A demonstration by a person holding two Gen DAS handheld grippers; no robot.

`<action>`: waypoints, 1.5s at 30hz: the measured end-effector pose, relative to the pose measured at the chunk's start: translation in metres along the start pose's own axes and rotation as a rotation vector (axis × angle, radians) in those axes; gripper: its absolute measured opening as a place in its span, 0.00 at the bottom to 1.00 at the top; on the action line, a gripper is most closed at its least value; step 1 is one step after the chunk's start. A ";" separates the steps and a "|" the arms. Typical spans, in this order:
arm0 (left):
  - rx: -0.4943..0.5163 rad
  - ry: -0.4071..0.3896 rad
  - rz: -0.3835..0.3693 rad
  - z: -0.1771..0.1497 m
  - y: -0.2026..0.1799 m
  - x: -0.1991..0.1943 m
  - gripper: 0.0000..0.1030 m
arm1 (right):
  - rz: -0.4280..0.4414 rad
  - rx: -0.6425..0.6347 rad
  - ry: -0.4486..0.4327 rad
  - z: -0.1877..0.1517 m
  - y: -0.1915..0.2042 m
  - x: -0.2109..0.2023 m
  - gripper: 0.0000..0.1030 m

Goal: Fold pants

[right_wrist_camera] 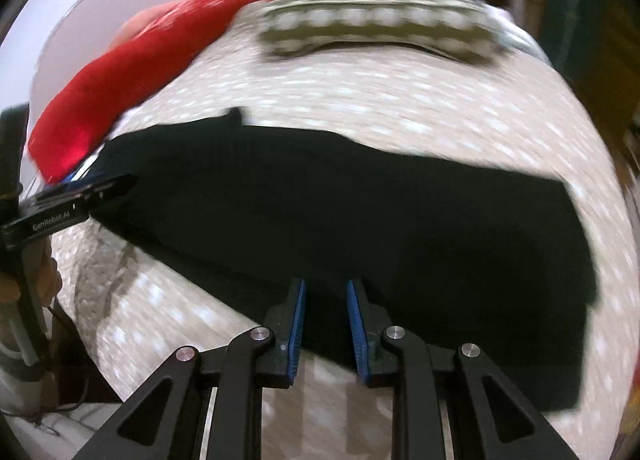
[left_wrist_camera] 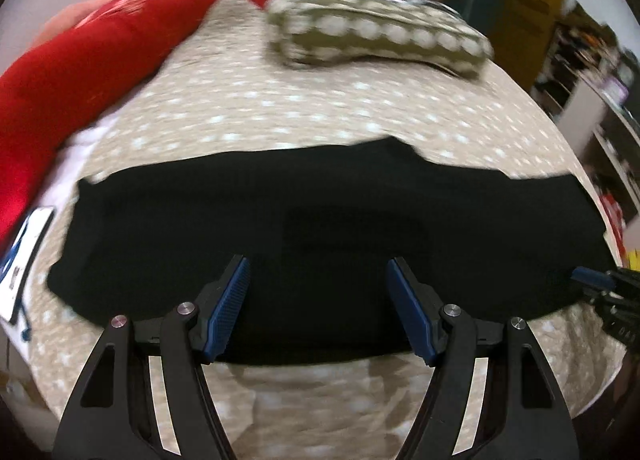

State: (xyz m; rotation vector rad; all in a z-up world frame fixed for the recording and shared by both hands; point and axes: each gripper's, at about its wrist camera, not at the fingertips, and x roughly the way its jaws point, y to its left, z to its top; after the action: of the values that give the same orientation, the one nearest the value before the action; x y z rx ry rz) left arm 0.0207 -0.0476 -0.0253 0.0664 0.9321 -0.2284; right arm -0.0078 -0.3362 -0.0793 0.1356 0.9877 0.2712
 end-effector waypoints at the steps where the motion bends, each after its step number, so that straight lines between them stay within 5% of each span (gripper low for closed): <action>1: 0.020 0.007 -0.009 0.001 -0.010 0.003 0.69 | -0.025 0.035 -0.002 -0.010 -0.015 -0.007 0.22; 8: 0.126 0.039 -0.052 0.005 -0.062 0.023 0.69 | 0.064 0.305 -0.115 -0.047 -0.088 -0.043 0.27; 12: 0.149 0.047 -0.058 0.007 -0.074 0.027 0.69 | 0.166 0.394 -0.147 -0.040 -0.099 -0.040 0.30; 21: 0.147 0.055 -0.063 0.008 -0.074 0.029 0.69 | 0.155 0.498 -0.146 -0.009 -0.107 0.001 0.30; 23: 0.149 0.055 -0.063 0.008 -0.074 0.029 0.69 | 0.158 0.488 -0.179 -0.004 -0.110 0.001 0.25; 24: 0.152 0.059 -0.064 0.008 -0.073 0.028 0.69 | 0.133 0.460 -0.188 -0.001 -0.107 0.000 0.08; 32: 0.157 0.035 -0.100 0.011 -0.071 0.009 0.69 | 0.124 0.335 -0.141 -0.024 -0.088 -0.048 0.04; 36: 0.188 0.073 -0.071 0.003 -0.079 0.024 0.69 | 0.036 0.369 -0.038 -0.035 -0.099 -0.024 0.07; 38: 0.203 0.067 -0.067 0.000 -0.079 0.020 0.69 | 0.008 0.376 -0.063 -0.036 -0.100 -0.033 0.11; 41: 0.192 0.059 -0.080 0.004 -0.073 0.011 0.69 | -0.207 0.265 -0.079 -0.030 -0.090 -0.052 0.17; 45: 0.197 0.015 -0.045 0.011 -0.067 -0.001 0.69 | -0.303 0.196 -0.102 -0.017 -0.085 -0.064 0.17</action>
State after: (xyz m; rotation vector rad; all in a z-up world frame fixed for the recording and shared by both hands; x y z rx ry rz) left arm 0.0139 -0.1141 -0.0152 0.2292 0.9244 -0.3614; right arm -0.0412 -0.4363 -0.0570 0.1739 0.9181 -0.1098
